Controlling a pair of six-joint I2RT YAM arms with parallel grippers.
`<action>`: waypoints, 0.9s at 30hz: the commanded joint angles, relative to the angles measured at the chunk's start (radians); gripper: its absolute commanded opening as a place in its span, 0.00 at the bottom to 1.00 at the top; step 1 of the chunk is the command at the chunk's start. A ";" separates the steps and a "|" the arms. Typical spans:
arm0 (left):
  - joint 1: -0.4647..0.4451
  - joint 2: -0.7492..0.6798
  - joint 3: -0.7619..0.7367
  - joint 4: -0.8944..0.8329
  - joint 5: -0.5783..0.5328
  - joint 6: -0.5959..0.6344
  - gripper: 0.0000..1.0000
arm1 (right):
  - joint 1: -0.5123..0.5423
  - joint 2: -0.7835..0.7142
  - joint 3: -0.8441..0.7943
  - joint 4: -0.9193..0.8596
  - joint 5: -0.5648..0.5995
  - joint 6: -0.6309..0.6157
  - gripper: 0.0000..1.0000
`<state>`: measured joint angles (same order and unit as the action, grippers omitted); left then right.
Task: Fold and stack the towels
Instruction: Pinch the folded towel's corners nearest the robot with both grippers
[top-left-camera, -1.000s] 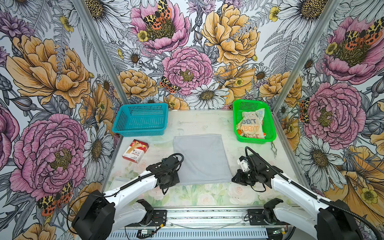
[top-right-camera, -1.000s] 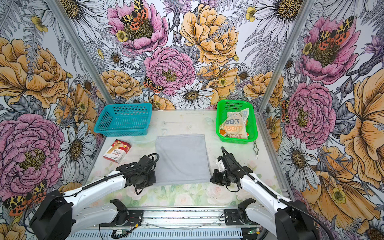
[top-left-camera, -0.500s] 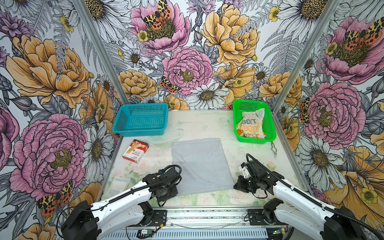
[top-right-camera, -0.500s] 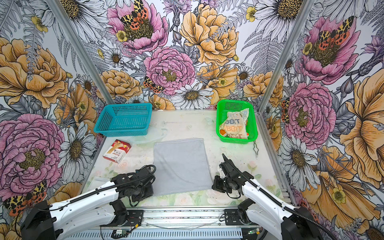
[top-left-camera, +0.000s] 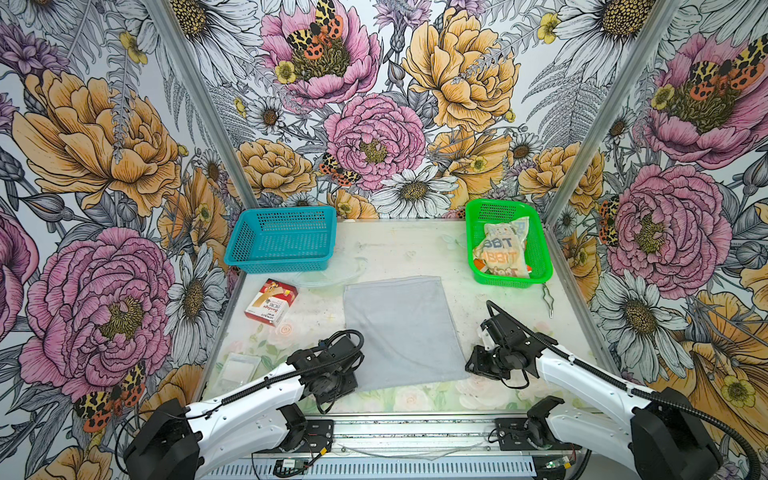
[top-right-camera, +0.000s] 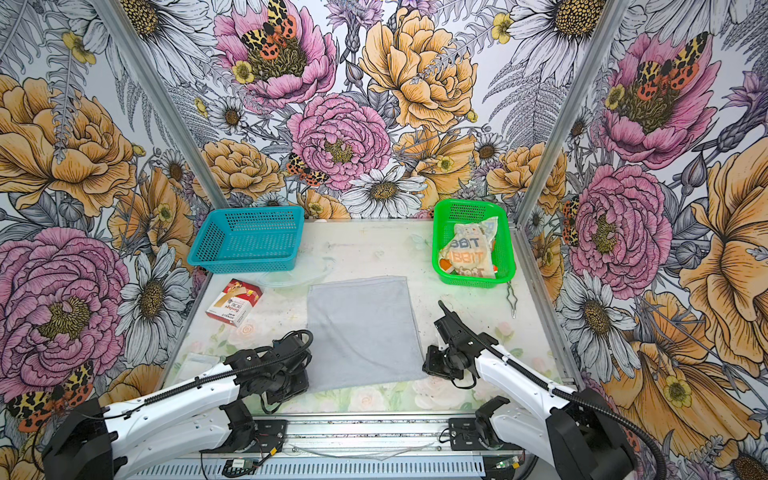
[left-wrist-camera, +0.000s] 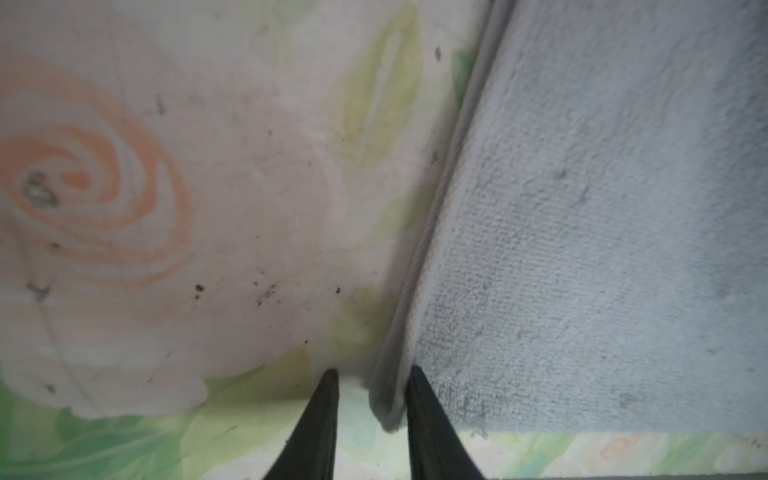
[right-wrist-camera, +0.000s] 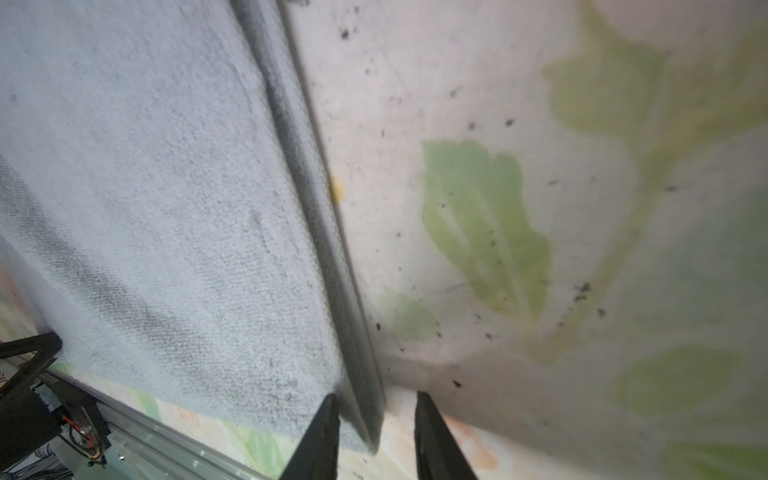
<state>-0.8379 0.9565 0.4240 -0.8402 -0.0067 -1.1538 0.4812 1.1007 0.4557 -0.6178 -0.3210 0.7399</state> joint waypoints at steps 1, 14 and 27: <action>-0.009 0.013 -0.036 0.066 0.041 -0.007 0.24 | 0.008 0.028 0.001 0.063 -0.039 -0.003 0.33; -0.007 0.052 -0.013 0.095 0.057 0.020 0.00 | 0.177 0.020 -0.015 0.072 -0.040 0.141 0.12; 0.082 -0.049 0.194 -0.093 0.011 0.162 0.00 | 0.089 -0.018 0.189 0.044 -0.055 0.028 0.00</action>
<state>-0.7891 0.9066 0.5510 -0.9089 0.0162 -1.0733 0.6022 1.0527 0.5648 -0.5880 -0.3721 0.8360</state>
